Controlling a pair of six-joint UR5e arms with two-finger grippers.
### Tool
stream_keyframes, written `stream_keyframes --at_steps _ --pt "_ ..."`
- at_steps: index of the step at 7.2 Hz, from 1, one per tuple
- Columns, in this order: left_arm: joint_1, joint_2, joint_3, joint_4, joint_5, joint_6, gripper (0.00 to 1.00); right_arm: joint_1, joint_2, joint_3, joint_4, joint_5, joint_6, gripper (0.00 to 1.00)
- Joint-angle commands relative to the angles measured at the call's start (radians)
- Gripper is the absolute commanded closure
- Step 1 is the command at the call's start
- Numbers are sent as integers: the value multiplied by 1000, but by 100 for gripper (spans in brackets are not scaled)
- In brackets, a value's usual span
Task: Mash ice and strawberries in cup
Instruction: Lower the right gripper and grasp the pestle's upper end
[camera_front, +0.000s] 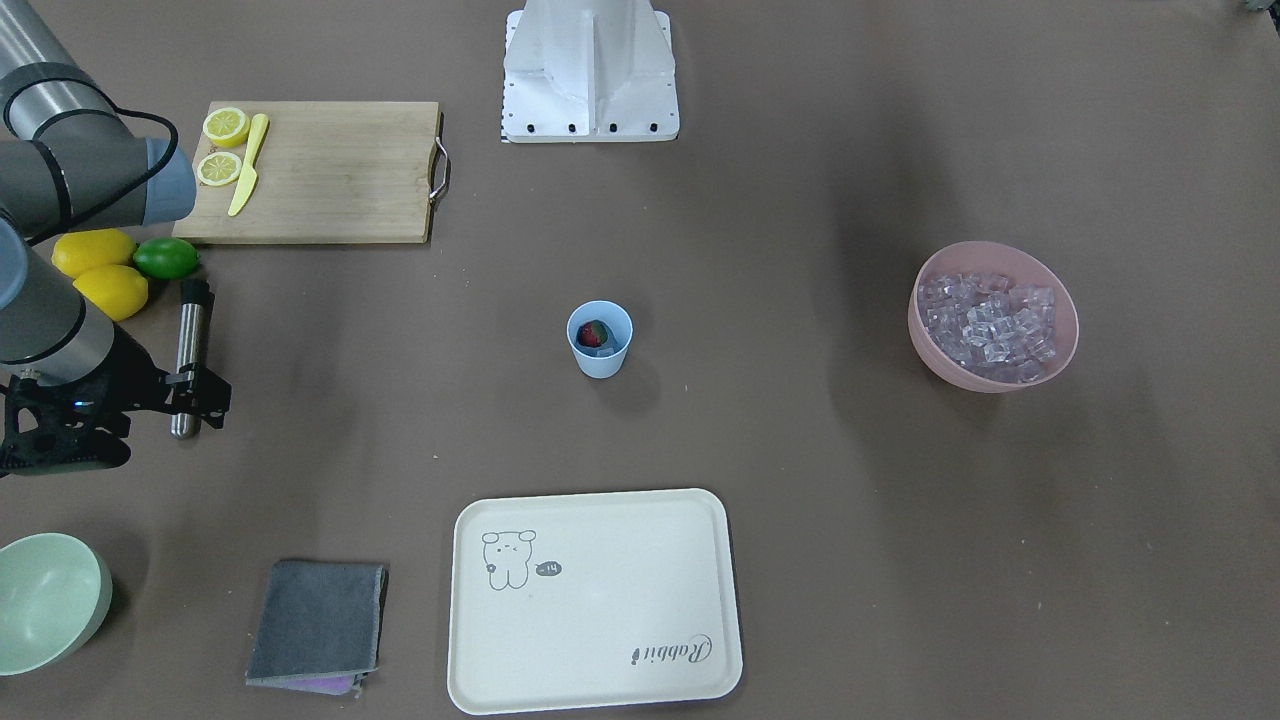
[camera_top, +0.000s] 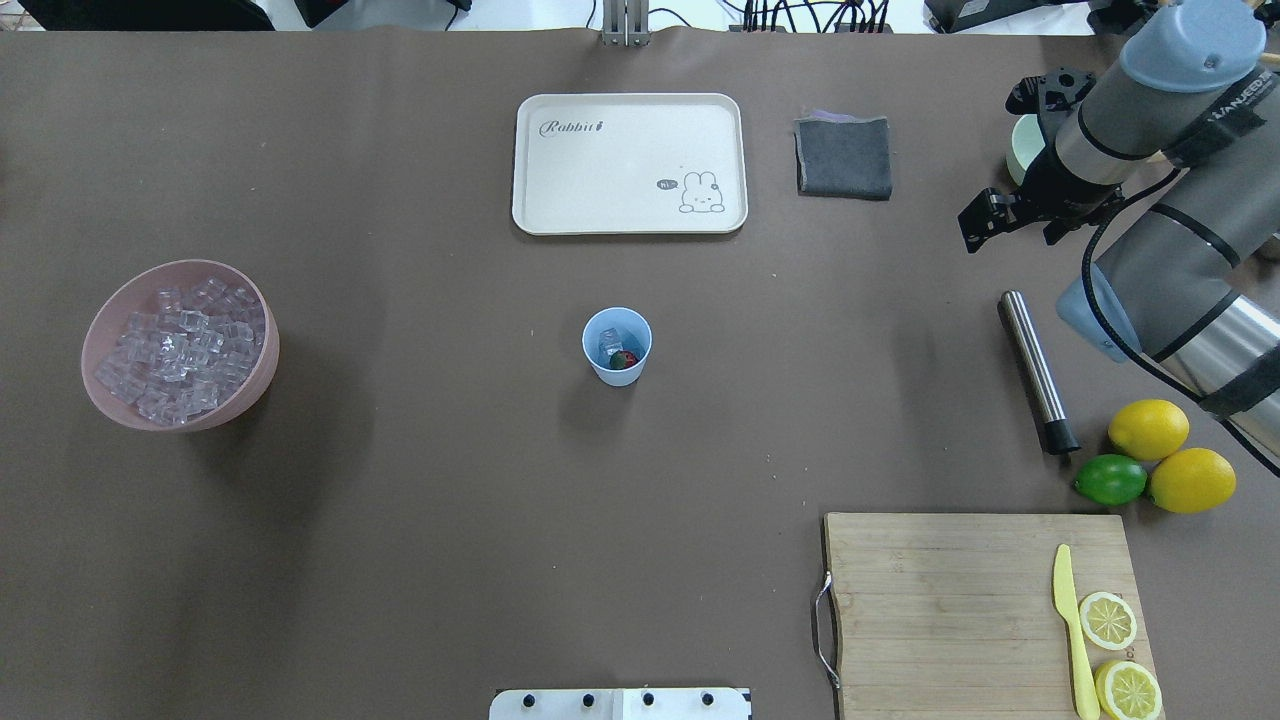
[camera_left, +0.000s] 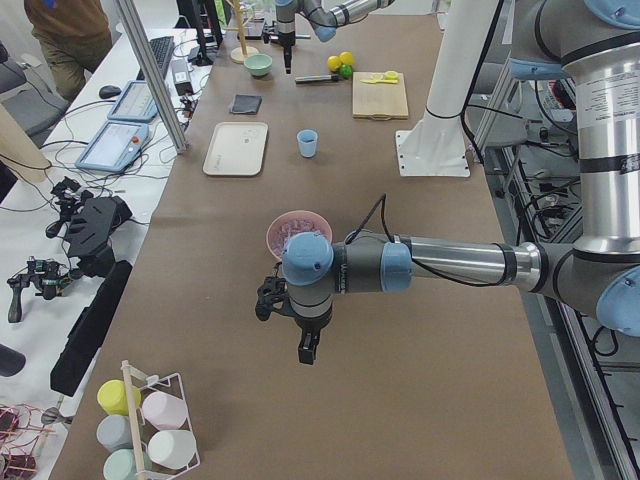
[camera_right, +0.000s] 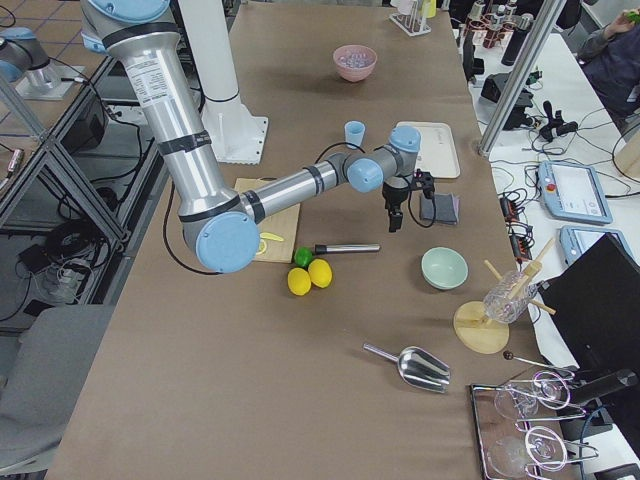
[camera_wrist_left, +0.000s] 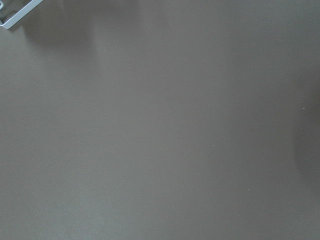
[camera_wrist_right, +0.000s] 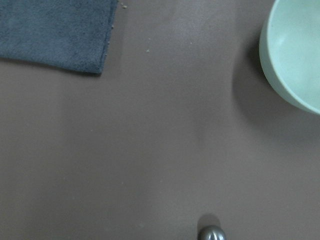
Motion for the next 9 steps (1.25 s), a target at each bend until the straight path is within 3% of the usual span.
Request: stream_keyframes --at_steps 1,6,9 --pt "0 0 0 -19 0 -1 1 13 -40 -39 44 32 5 0" --pt "0 -2 0 -40 0 -1 1 -33 -80 -33 49 29 55 4" --pt "0 -2 0 -41 0 -1 1 -59 -106 -26 50 25 56 16"
